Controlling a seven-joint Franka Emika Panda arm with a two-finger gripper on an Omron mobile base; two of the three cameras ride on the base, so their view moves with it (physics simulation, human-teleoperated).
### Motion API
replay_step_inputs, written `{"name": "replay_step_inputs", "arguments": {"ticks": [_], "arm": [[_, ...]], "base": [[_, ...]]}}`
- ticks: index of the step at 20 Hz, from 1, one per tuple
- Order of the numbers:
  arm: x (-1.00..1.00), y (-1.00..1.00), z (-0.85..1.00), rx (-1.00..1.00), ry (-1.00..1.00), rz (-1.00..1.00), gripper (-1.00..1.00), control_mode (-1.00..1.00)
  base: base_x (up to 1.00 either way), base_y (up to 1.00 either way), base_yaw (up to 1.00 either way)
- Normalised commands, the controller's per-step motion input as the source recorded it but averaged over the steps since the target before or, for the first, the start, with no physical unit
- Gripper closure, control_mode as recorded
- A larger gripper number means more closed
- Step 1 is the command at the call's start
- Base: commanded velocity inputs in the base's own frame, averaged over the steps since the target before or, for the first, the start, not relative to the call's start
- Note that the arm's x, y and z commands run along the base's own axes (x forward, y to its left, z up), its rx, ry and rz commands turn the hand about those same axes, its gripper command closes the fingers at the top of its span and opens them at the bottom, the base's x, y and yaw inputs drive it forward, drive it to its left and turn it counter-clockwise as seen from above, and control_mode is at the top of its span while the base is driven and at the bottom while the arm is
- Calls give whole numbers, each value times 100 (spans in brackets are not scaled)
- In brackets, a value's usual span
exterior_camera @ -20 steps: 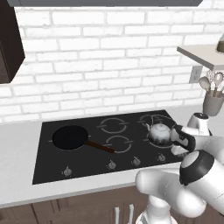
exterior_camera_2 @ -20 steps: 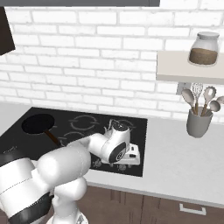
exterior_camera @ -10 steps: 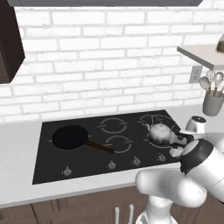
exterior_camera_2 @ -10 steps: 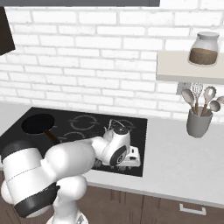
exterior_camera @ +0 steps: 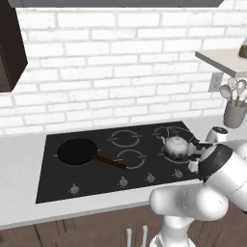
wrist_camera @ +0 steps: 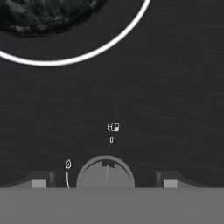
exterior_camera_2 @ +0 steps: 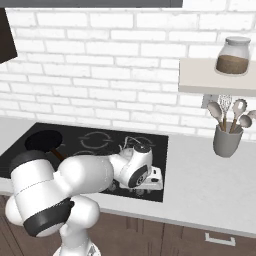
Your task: Pick the kettle from the counter and place it on a stove burner. Then turn the burner on.
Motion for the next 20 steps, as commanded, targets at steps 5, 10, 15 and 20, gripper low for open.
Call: {"name": "replay_step_inputs", "arguments": {"ticks": [5, 10, 15, 20], "arm": [[0, -3, -25, 0, 0, 0, 100, -100], [-1, 0, -35, 0, -1, -1, 100, -100], [-1, 0, -26, 0, -2, -1, 100, -100], [-15, 13, -16, 0, 0, -1, 100, -100]], "base": [[0, 0, 0], [0, 0, 0], [0, 0, 0], [0, 0, 0]]}}
